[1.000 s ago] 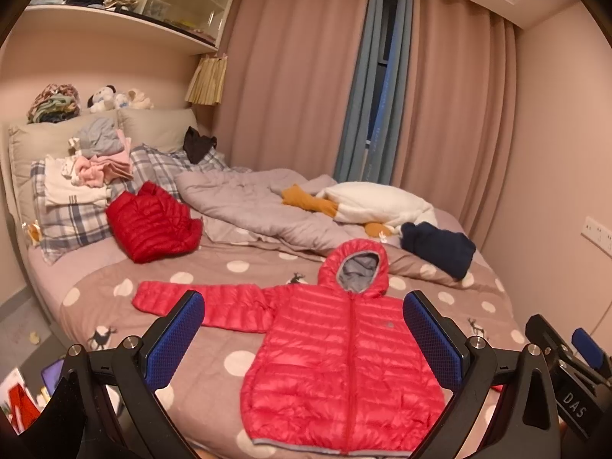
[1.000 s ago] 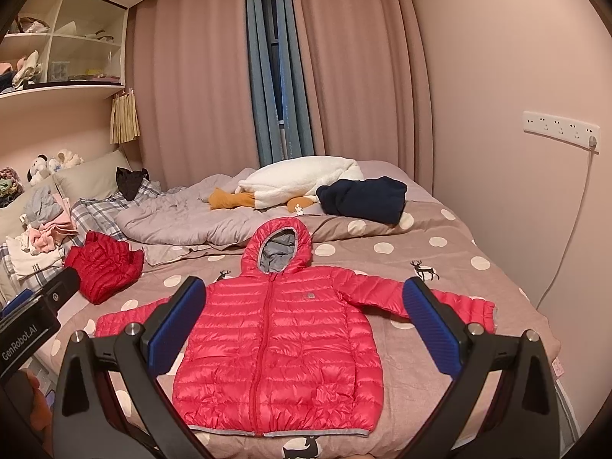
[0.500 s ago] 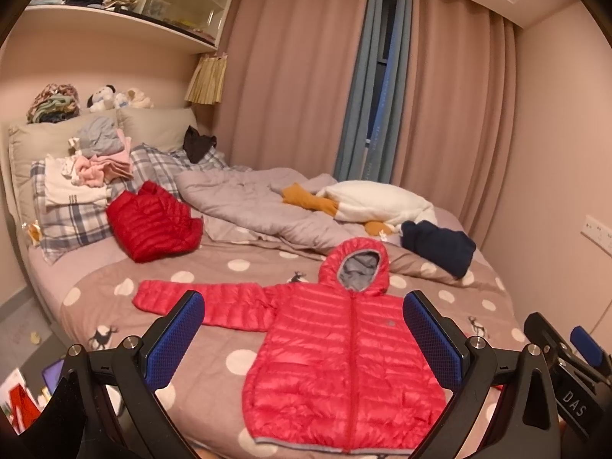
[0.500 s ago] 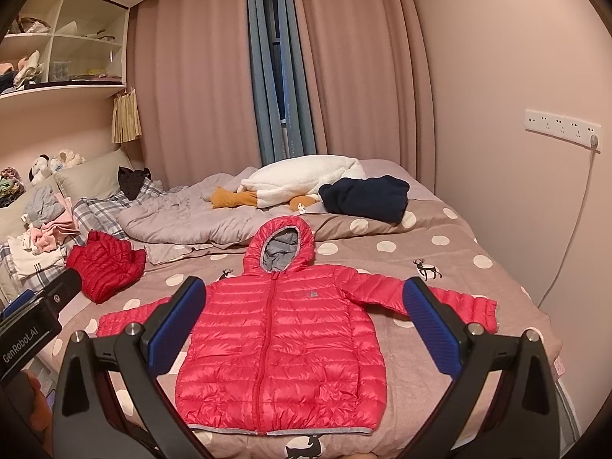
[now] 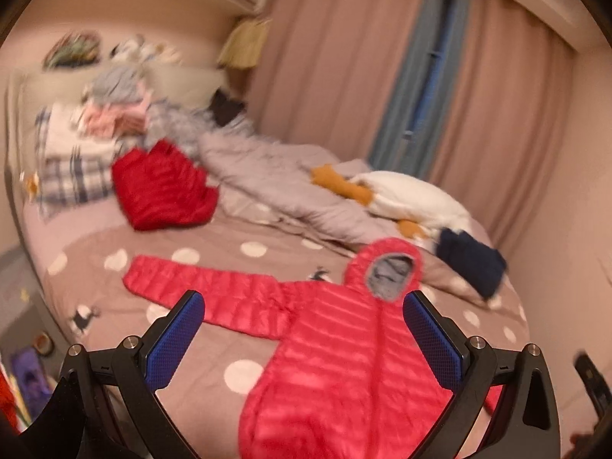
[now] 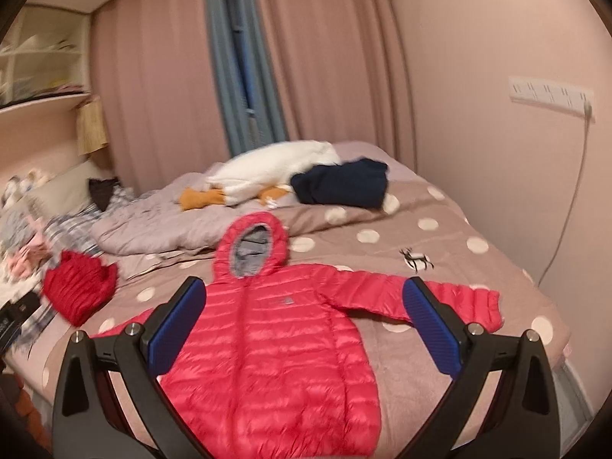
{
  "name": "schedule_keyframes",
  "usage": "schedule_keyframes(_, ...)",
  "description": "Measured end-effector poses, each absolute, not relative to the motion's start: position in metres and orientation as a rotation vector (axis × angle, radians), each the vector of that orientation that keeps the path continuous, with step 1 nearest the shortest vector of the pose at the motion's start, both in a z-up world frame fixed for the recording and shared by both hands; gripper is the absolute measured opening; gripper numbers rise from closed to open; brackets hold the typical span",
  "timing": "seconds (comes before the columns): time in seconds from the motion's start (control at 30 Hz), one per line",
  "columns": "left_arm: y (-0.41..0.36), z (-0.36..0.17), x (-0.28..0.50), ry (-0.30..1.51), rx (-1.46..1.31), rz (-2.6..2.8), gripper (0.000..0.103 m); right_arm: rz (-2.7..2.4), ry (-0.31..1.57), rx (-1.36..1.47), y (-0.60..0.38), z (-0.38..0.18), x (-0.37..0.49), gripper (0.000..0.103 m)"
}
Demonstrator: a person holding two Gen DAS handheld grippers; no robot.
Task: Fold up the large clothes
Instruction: 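Grasp a jacket sleeve cuff with each tool and lift both sleeves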
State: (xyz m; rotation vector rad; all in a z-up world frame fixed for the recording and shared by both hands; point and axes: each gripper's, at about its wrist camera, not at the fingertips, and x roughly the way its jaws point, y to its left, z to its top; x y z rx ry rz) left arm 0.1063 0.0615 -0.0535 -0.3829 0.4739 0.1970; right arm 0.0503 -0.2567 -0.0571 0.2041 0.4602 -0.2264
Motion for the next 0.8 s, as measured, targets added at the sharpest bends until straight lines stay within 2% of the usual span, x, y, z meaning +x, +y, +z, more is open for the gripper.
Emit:
schedule_keyframes(0.17, 0.117, -0.119, 0.180, 0.577, -0.503, 0.289, 0.103, -0.396, 0.509, 0.348, -0.333, -0.105, 0.105, 0.103)
schedule_keyframes(0.43, 0.219, -0.243, 0.212, 0.715, -0.782, 0.493, 0.099, -0.669, 0.559, 0.677, -0.455, -0.208, 0.118, 0.099)
schedule_keyframes(0.53, 0.250, -0.268, 0.206, 0.721, -0.890, 0.594, 0.099, -0.790, 0.582, 0.789, -0.489, -0.240, 0.108, 0.092)
schedule_keyframes(0.6, 0.268, -0.276, 0.202, 0.677, -0.935, 0.662, 0.099, -0.864, 0.576, 0.838, -0.509, -0.253, 0.100, 0.091)
schedule_keyframes(0.7, 0.282, -0.290, 0.216, 0.721, -0.927, 0.608, 0.099, -0.979, 0.599, 0.877, -0.527, -0.270, 0.093, 0.092)
schedule_keyframes(0.8, 0.277, -0.290, 0.217, 0.644, -0.895, 0.615, 0.099, -0.906, 0.540, 0.967, -0.534, -0.278, 0.087, 0.091)
